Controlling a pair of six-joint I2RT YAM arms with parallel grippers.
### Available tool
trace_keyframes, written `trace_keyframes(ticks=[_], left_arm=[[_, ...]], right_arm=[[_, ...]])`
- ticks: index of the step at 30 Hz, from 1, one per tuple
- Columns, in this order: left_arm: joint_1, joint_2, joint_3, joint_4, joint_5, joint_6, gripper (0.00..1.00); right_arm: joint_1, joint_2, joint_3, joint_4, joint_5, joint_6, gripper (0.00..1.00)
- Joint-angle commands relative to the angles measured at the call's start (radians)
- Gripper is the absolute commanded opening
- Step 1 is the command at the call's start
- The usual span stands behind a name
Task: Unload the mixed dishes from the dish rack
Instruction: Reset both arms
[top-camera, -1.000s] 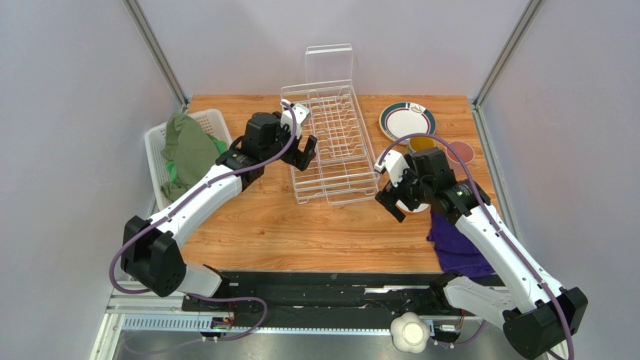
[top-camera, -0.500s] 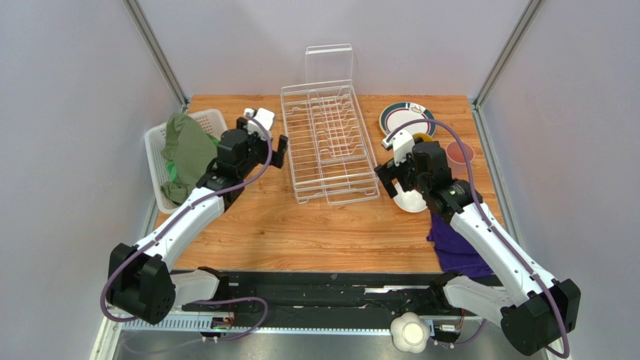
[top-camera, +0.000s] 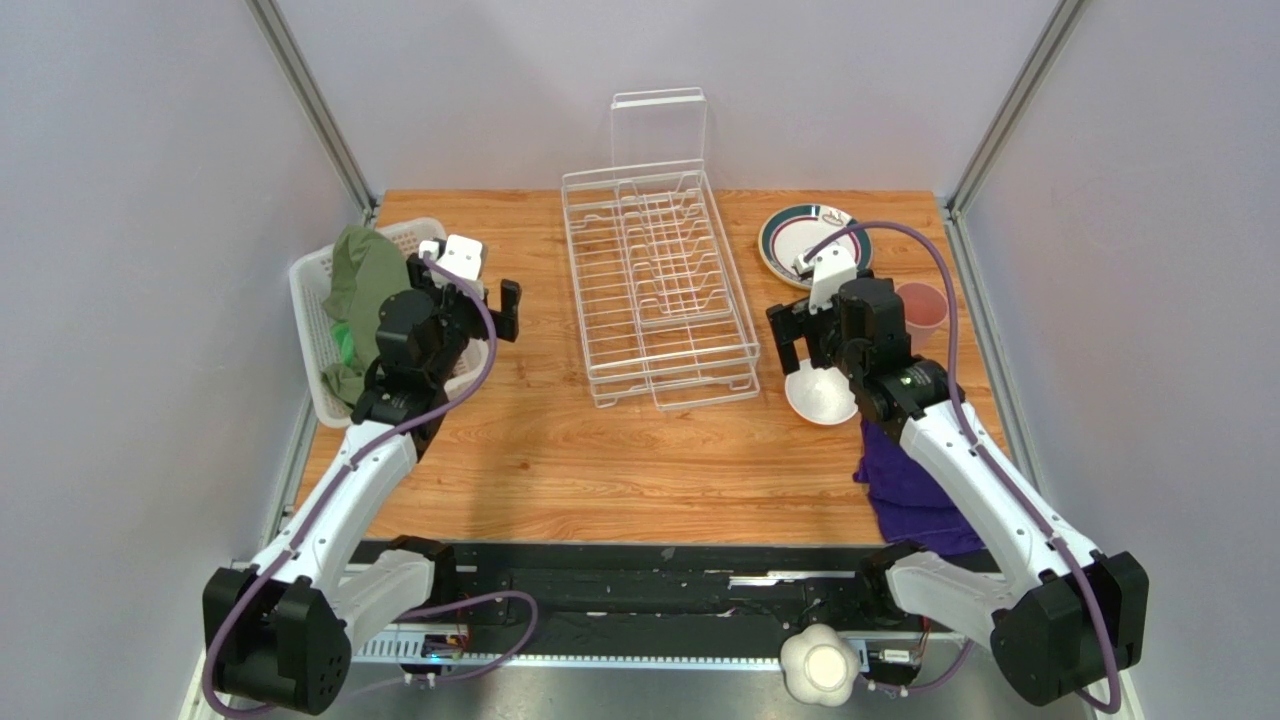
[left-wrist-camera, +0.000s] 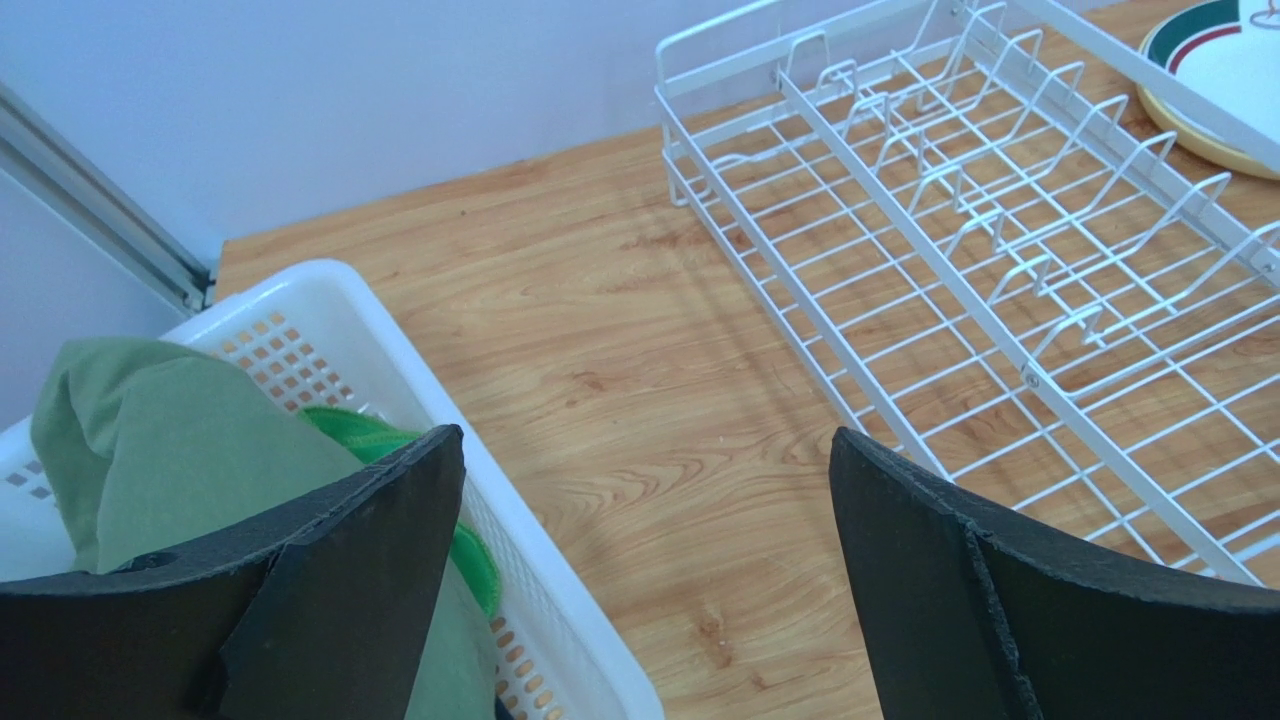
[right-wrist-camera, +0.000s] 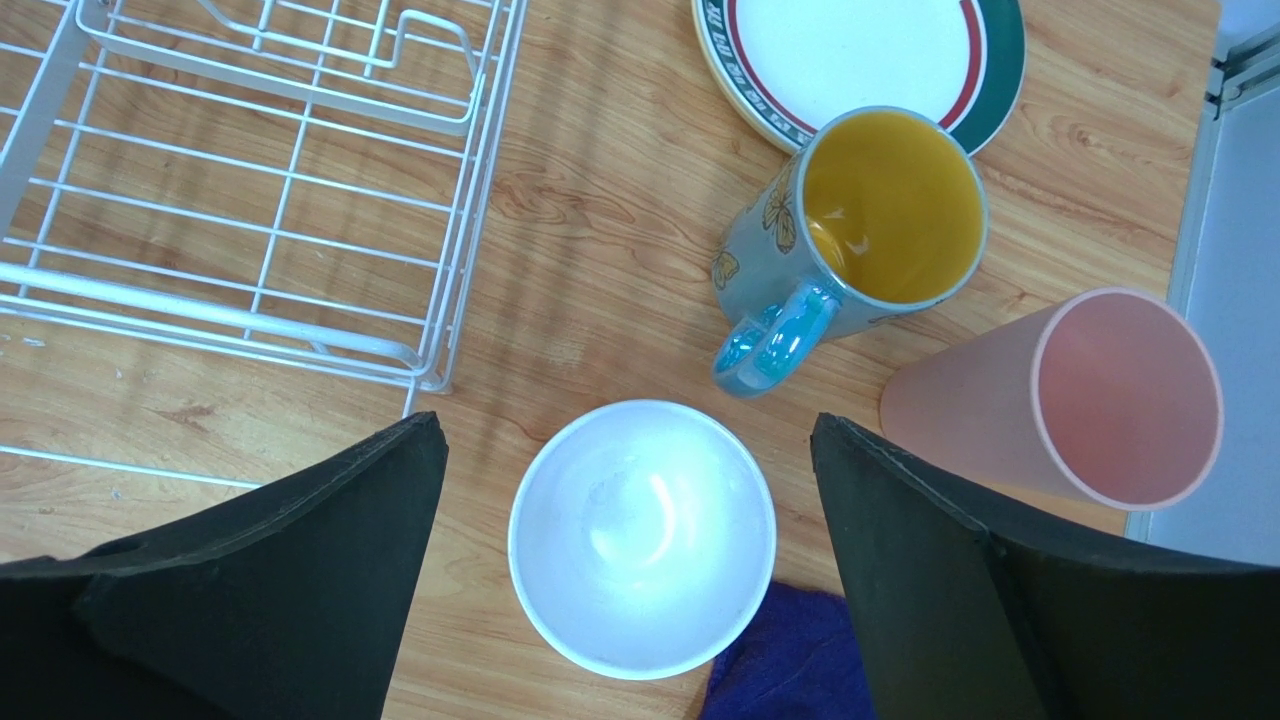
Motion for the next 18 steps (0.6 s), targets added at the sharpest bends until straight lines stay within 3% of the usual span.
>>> trace_keyframes(ticks=[1,18], left_arm=[[0.008,-0.042,-0.001,0.04,0.016,0.026,0.99],[0.008,-0.075,0.024,0.01,0.048,0.036,0.99]], right_arm=[[0.001,0.0,0.025,0.074,0.007,0.027,1.0],[0.001,-0.057,0.074,0.152,0.091,0.067,1.0]])
